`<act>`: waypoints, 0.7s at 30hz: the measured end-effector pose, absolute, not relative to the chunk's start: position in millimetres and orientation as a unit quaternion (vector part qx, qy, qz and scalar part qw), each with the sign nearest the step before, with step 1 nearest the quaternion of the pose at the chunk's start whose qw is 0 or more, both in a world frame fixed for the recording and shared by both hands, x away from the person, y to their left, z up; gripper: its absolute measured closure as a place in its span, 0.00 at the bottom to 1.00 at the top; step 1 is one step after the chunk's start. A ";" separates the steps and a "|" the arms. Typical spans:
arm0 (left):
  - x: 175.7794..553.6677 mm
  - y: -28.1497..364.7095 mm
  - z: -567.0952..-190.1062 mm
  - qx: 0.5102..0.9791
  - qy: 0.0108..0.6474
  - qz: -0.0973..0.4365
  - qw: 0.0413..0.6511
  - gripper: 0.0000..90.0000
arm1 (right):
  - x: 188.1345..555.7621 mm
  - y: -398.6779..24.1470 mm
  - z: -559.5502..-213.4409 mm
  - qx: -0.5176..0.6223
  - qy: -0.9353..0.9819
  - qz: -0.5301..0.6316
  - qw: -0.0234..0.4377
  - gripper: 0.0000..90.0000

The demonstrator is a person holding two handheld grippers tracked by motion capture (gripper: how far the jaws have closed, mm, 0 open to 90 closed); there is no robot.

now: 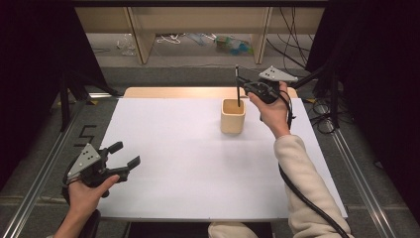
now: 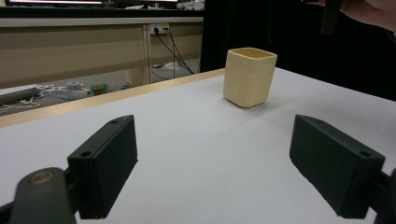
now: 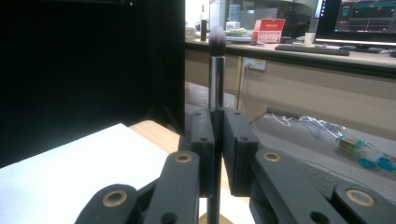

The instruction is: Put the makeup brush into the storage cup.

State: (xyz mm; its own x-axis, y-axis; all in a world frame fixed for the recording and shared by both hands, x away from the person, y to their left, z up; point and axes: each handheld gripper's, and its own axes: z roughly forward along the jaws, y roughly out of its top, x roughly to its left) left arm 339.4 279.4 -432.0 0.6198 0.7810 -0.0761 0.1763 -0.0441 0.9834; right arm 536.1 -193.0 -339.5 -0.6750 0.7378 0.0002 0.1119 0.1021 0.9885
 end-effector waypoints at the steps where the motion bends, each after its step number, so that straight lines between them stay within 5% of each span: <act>1: 339.4 279.3 -432.0 0.676 0.354 0.254 0.594 0.17 | 536.3 -192.8 -339.6 0.306 0.694 0.596 0.263 0.94; 21: 339.5 279.3 -432.1 0.676 0.354 0.254 0.594 0.17 | 541.1 -188.4 -340.7 0.307 0.690 0.599 0.266 0.94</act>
State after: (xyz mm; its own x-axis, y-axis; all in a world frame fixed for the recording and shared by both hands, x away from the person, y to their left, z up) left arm 339.5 279.3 -432.1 0.6206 0.7803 -0.0772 0.1763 -0.0429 0.9834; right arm 541.1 -188.4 -340.7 -0.6702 0.7422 0.0017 0.1057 0.0932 0.9900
